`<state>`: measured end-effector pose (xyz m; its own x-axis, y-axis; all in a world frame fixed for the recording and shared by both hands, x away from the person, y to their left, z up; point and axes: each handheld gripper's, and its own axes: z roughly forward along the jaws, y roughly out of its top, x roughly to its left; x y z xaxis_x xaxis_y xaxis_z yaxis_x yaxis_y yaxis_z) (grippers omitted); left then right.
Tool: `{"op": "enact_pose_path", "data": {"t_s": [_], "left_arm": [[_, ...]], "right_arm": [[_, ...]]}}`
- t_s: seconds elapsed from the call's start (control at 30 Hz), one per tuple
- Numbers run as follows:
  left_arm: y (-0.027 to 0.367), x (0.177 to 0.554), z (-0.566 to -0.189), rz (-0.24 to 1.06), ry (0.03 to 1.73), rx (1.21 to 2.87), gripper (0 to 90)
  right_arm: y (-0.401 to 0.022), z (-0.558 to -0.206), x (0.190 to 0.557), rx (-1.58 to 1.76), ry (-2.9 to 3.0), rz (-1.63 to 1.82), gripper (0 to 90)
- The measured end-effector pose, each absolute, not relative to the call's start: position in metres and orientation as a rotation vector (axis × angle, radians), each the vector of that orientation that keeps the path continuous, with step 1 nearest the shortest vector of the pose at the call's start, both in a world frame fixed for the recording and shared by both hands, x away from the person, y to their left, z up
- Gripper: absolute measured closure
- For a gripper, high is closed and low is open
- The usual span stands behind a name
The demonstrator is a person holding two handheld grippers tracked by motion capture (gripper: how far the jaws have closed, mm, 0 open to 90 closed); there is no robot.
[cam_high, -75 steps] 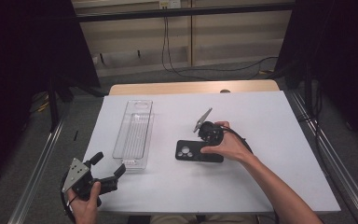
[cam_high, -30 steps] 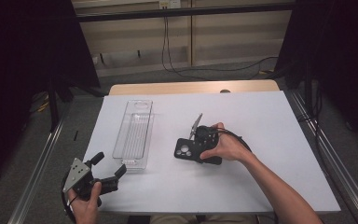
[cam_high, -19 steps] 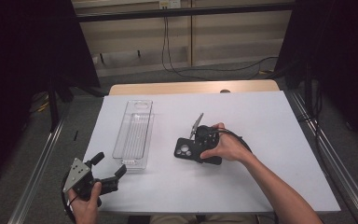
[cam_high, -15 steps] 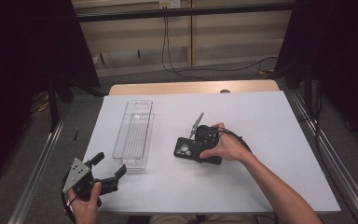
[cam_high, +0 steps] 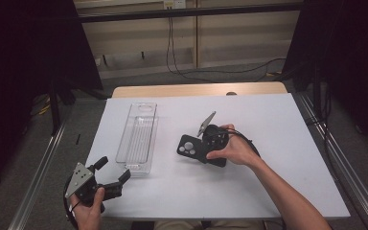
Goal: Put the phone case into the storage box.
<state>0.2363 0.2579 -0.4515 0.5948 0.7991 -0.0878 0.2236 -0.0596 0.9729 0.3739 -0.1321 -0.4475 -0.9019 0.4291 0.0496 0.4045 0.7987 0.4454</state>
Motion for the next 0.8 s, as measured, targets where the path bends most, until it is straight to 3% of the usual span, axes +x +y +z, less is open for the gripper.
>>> {"op": "enact_pose_path", "data": {"t_s": [0.8], "left_arm": [[0.256, 0.236, -0.451, 0.592, 0.879, 1.595, 2.7]], "right_arm": [[-0.156, -0.443, 0.362, 0.698, 2.690, 1.101, 15.2]]}}
